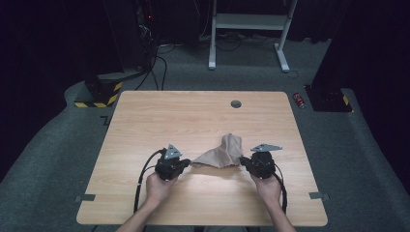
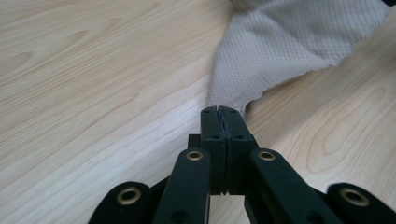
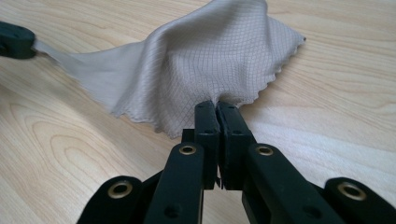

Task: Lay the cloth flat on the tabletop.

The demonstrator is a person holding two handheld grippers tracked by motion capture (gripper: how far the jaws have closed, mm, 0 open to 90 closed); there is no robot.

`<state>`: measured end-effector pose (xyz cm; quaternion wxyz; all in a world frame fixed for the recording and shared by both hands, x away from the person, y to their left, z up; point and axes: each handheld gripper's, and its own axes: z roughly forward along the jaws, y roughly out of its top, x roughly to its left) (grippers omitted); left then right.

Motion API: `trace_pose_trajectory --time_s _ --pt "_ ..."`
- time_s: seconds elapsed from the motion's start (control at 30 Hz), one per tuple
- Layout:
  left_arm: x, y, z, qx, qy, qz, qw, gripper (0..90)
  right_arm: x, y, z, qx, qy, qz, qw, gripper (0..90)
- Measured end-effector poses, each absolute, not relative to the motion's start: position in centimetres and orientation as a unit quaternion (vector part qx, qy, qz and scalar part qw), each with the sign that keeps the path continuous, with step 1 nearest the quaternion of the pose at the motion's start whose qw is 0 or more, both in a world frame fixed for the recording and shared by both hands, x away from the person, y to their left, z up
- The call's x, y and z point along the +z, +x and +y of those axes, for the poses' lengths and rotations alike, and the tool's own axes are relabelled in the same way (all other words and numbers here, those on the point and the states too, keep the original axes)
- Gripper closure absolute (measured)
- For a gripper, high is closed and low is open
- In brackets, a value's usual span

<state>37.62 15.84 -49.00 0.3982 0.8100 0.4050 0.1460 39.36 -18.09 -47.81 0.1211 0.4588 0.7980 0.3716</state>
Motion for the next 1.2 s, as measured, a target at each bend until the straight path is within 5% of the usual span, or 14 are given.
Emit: trace_pose_trajectory --time_s 0.3,0.47,0.77,0.9,1.07,1.2 --pt "-48.8 36.5 19.1 0.117 0.781 0.436 0.432 89.1 -48.1 38.7 -18.6 0.371 0.457 0.801 0.107 86.0" --pt "-48.0 35.7 18.8 0.122 0.784 0.414 0.447 89.0 -48.2 38.3 -17.3 0.366 0.445 0.810 0.106 67.3" --pt "-47.0 34.9 17.2 0.118 0.803 0.368 0.454 88.7 -48.8 38.2 -13.9 0.341 0.407 0.840 0.115 59.3" --pt "-47.6 34.4 16.7 0.111 0.819 0.355 0.437 87.9 -50.1 38.3 -12.8 0.313 0.400 0.854 0.112 65.0" --pt "-49.2 34.3 16.5 0.098 0.828 0.362 0.416 86.1 -50.5 38.2 -12.6 0.293 0.383 0.866 0.130 87.6" --pt "-49.4 34.3 16.4 0.098 0.831 0.367 0.406 80.1 -50.3 38.2 -12.8 0.303 0.381 0.864 0.131 89.7"
